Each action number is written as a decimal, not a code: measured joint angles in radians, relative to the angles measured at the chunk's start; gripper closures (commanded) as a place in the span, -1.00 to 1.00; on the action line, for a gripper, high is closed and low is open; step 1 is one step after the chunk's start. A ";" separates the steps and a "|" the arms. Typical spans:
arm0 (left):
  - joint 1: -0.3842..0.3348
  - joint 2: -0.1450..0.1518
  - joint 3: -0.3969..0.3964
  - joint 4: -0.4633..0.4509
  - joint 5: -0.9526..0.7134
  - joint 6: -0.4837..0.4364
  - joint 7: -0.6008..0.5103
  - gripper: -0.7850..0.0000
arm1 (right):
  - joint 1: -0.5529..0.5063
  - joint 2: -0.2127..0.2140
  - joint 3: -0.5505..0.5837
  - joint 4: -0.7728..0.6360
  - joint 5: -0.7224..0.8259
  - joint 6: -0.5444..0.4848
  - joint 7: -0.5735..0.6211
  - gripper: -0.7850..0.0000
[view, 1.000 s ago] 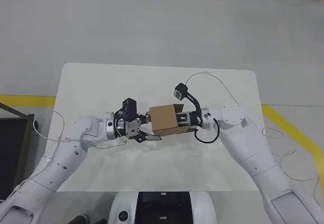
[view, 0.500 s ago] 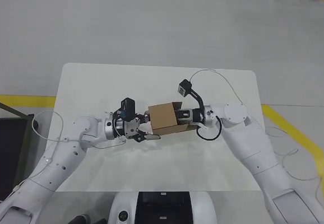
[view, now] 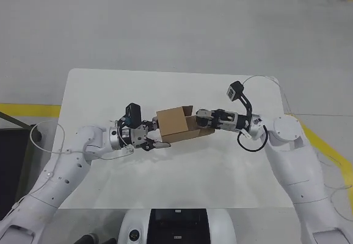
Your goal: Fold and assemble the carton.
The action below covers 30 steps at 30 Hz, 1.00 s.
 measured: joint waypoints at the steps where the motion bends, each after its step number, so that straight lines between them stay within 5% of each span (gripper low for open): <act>1: 0.000 0.000 -0.003 0.002 0.001 0.000 0.002 0.22 | -0.016 0.004 0.019 -0.018 -0.002 0.008 -0.011 0.23; 10: 0.001 -0.005 -0.020 0.006 0.013 0.000 0.018 0.23 | -0.100 0.032 0.118 -0.068 -0.057 0.083 -0.082 0.12; 21: -0.003 -0.010 -0.018 -0.002 0.008 0.000 0.007 0.23 | -0.066 0.023 0.001 0.004 -0.057 0.072 -0.060 0.03; 22: -0.004 -0.011 -0.015 -0.003 0.008 0.000 0.003 0.23 | -0.062 0.022 -0.007 0.007 -0.054 0.066 -0.060 0.12; 25: -0.005 -0.013 -0.007 -0.004 0.008 0.000 -0.005 0.23 | -0.052 0.020 -0.027 0.014 -0.044 0.052 -0.058 0.89; 26: -0.006 -0.014 -0.005 -0.004 0.007 0.000 -0.006 0.22 | -0.049 0.019 -0.034 0.016 -0.041 0.047 -0.056 1.00; 30: -0.007 -0.015 -0.002 -0.006 0.002 0.000 -0.005 0.23 | -0.042 0.019 -0.046 0.026 -0.037 0.033 -0.057 1.00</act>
